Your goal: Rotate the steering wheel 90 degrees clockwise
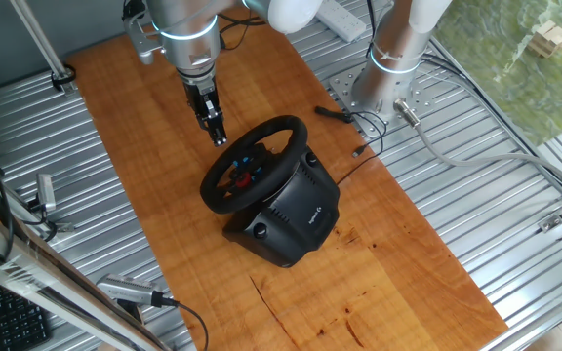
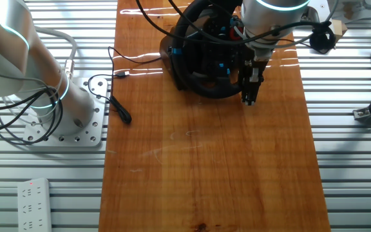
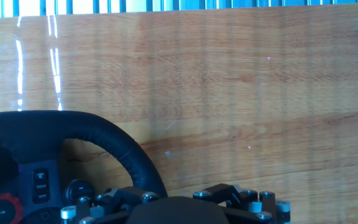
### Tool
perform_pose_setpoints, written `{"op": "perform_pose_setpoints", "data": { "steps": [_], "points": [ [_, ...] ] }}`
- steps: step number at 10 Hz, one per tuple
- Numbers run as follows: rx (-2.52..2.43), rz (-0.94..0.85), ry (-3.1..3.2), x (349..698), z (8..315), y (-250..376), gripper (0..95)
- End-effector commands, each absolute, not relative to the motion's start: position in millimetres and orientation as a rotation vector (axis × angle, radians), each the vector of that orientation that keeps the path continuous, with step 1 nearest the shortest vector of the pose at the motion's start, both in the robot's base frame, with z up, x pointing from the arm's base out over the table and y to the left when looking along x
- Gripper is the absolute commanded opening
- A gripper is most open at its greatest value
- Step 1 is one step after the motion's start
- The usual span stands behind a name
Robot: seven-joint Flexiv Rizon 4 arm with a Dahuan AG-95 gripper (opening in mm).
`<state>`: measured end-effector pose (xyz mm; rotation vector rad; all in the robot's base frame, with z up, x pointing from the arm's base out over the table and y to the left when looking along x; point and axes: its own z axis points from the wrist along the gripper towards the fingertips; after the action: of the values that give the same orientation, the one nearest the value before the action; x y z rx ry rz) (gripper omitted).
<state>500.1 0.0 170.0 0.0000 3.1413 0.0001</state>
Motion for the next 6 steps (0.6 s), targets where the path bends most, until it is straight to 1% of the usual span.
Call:
{"op": "perform_pose_setpoints", "data": {
  "steps": [1,2,6],
  "points": [
    [0.0,0.0,3.142,500.0,170.0,0.0,95.0],
    [-0.214,0.024,3.072,500.0,170.1,0.0,0.0],
    [-0.213,0.021,3.073,499.9,170.5,0.2,0.0]
  ]
}}
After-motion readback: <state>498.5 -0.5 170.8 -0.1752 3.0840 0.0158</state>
